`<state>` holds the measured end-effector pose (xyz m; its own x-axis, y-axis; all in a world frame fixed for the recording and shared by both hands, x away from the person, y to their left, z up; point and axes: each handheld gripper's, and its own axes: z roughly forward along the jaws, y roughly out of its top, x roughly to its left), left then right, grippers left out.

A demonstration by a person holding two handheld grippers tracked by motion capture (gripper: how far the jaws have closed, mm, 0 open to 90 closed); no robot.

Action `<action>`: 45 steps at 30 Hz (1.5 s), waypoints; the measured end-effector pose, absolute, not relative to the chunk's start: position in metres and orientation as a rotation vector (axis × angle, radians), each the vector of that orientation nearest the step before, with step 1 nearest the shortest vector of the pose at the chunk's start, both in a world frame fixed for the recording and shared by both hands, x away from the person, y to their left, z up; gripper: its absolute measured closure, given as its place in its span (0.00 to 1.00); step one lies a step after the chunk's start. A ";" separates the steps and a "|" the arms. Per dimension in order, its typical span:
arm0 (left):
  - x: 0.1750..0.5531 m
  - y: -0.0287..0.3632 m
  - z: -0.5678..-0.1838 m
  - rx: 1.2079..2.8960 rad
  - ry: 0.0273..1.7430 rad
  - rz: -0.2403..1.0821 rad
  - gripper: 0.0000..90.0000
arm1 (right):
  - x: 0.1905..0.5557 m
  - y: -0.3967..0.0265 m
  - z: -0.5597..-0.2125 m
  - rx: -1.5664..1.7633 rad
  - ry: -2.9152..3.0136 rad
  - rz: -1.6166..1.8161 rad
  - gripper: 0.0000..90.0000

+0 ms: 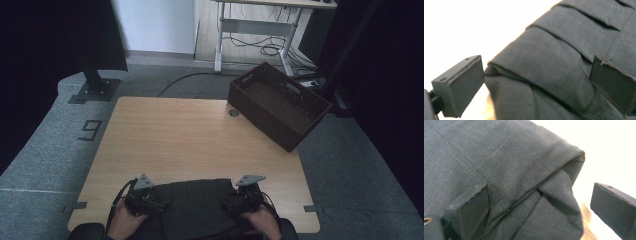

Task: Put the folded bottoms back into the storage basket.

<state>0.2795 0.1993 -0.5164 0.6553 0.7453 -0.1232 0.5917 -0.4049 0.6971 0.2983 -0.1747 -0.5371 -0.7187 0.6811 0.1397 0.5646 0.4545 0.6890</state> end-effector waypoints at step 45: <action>0.313 0.259 -0.548 2.146 1.256 0.463 0.00 | 0.359 -0.221 -0.500 1.138 2.442 1.079 0.00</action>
<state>0.3130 0.2589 -0.5477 0.4904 0.8715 -0.0032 0.6611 -0.3696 0.6529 0.3587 -0.2212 -0.5001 -0.6681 0.7389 0.0877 0.5623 0.4243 0.7098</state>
